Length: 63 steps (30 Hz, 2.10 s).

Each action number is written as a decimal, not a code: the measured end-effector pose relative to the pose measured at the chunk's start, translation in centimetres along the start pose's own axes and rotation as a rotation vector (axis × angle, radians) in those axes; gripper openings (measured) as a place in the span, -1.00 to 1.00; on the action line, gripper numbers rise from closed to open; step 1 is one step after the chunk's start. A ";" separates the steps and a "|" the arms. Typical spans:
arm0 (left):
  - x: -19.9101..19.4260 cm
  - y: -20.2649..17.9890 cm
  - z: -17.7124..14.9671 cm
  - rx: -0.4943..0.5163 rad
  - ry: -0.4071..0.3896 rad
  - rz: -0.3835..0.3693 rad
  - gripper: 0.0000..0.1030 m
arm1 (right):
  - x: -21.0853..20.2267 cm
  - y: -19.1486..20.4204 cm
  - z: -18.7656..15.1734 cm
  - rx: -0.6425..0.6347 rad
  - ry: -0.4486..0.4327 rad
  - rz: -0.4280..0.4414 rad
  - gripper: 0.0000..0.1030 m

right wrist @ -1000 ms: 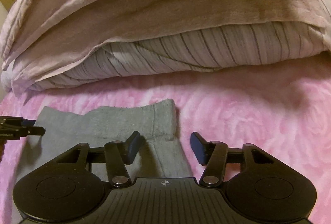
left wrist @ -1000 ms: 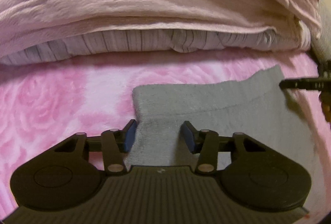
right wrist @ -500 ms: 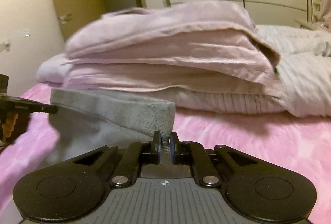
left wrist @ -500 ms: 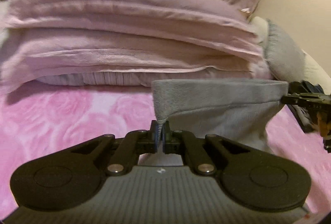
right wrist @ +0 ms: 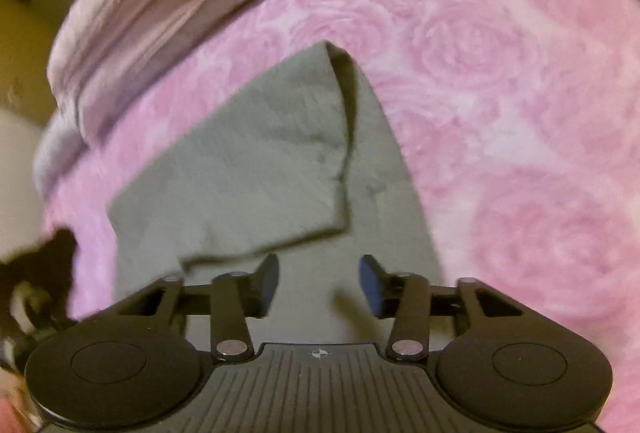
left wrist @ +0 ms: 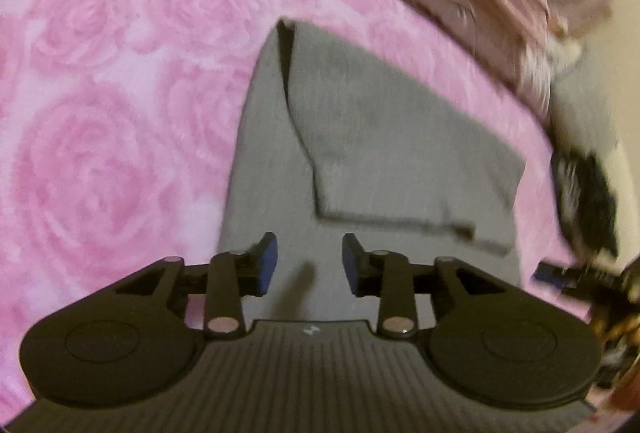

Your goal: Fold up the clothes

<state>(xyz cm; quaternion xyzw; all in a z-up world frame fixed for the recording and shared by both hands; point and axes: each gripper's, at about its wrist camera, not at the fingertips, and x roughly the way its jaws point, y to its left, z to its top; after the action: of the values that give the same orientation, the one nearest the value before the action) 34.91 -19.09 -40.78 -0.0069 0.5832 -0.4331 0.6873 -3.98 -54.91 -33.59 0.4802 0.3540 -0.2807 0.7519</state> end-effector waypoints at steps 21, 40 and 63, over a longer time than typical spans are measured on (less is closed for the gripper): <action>1.9 0.4 0.6 0.039 0.039 -0.076 -0.87 | 0.9 -0.5 -0.7 0.001 -0.058 0.052 -0.72; 1.9 -3.2 4.6 0.325 -0.049 0.091 -0.77 | 3.9 5.9 4.2 -0.351 -0.189 -0.212 -0.26; 7.2 -0.6 11.5 0.381 -0.065 0.127 -0.56 | 8.4 0.8 11.1 -0.447 -0.081 -0.143 -0.01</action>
<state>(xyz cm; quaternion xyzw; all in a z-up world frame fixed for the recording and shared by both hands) 43.47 -29.47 -42.53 0.1456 0.4675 -0.4909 0.7206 4.54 -65.49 -36.72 0.2638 0.4100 -0.2668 0.8313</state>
